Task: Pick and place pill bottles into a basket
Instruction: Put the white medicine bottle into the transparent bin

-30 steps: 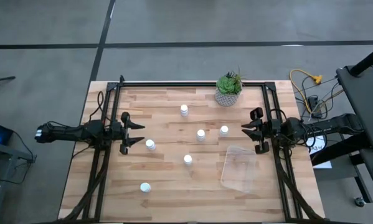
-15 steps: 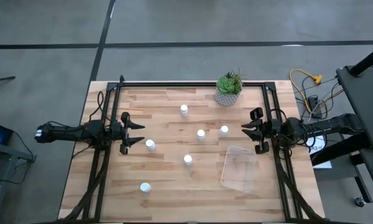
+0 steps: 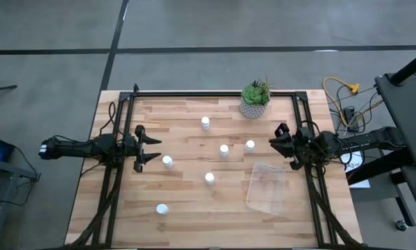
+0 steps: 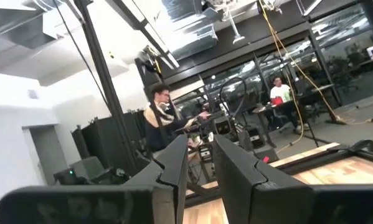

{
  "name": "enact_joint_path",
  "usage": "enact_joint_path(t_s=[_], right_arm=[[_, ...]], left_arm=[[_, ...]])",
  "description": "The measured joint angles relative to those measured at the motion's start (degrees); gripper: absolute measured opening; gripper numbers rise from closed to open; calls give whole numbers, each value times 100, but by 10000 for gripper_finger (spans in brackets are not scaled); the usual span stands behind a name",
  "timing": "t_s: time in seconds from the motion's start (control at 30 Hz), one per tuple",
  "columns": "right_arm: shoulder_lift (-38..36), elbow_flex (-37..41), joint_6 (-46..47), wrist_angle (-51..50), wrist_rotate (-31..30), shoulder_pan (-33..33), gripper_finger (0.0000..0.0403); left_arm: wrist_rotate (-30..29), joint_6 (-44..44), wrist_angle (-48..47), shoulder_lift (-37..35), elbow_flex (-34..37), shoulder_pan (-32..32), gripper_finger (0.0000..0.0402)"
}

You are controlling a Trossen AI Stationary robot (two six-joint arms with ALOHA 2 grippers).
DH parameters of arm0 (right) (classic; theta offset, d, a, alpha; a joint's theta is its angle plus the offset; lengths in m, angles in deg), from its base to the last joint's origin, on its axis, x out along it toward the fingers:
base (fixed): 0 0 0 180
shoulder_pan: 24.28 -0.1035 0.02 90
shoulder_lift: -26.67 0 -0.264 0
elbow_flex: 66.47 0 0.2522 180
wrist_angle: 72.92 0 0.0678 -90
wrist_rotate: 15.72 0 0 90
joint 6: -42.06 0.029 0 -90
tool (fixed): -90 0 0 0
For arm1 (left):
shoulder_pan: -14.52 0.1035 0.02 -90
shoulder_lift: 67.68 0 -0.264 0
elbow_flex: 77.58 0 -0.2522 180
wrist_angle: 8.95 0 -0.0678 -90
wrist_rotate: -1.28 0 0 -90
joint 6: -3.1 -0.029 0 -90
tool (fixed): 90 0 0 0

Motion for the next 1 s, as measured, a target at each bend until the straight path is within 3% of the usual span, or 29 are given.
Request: enact_joint_path(t_s=[0.3,0.5,0.7,0.83,1.0], right_arm=[[2,-41,426,159,-216,0,68],[11,-668,646,162,-431,0,68],[237,-1718,-487,-65,-863,0,68],[362,-2668,-1115,-1152,-923,3,68],[482,-4145,-1399,-3841,-1153,4,68]], left_arm=[[0,0,0,-2,0,2,222],[-1,0,0,0,0,1,222],[-2,1,0,0,0,2,222],[0,0,-2,0,0,0,222],[0,0,0,0,0,2,222]])
